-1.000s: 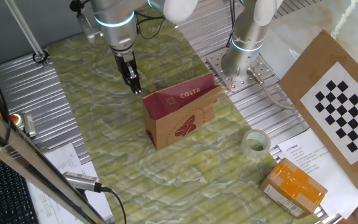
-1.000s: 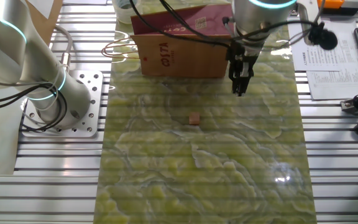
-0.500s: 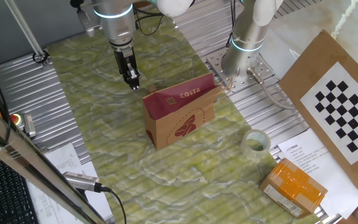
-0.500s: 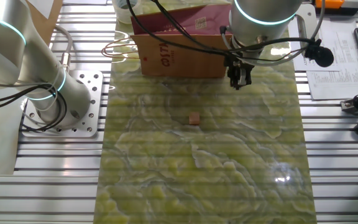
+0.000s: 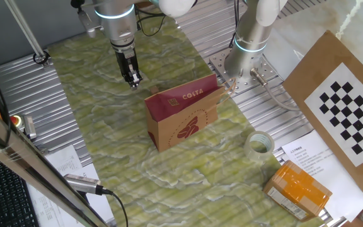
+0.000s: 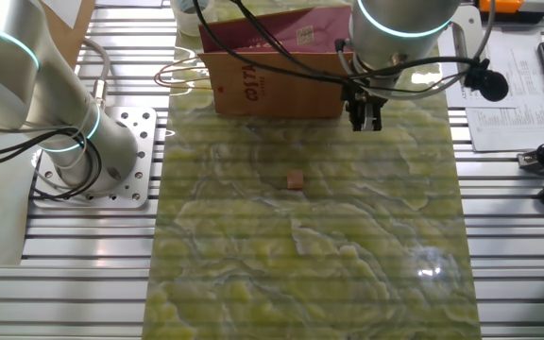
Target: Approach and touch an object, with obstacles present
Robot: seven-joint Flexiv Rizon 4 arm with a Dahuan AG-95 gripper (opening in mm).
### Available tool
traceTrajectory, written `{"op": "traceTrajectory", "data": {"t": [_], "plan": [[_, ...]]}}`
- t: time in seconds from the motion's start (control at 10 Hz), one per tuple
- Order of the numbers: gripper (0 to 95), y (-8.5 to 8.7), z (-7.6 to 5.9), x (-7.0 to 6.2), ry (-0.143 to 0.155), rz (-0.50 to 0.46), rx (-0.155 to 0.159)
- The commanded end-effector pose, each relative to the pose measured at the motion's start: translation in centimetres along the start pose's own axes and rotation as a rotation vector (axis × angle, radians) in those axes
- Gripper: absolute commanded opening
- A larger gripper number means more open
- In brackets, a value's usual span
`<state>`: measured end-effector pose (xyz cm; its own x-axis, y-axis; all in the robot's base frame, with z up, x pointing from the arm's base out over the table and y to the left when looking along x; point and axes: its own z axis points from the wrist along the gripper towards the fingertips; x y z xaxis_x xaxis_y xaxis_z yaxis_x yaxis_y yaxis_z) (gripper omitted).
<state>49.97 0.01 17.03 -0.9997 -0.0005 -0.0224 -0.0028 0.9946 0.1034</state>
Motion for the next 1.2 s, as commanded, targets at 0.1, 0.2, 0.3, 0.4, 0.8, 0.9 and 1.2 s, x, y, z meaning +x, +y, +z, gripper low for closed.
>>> {"op": "traceTrajectory", "data": {"t": [0.1,0.2,0.3,0.4,0.8,0.9,1.2], "plan": [[0.0,0.00,0.01,-0.02,0.000,0.000,0.000],[0.0,0.00,0.01,-0.02,0.000,0.000,0.001],[0.0,0.00,0.01,-0.02,0.000,0.000,0.001],[0.0,0.00,0.01,-0.02,0.000,0.000,0.001],[0.0,0.00,0.01,-0.02,0.000,-0.001,0.002],[0.0,0.00,0.01,-0.02,0.000,-0.001,0.002],[0.0,0.00,0.01,-0.02,0.001,-0.008,0.017]]}}
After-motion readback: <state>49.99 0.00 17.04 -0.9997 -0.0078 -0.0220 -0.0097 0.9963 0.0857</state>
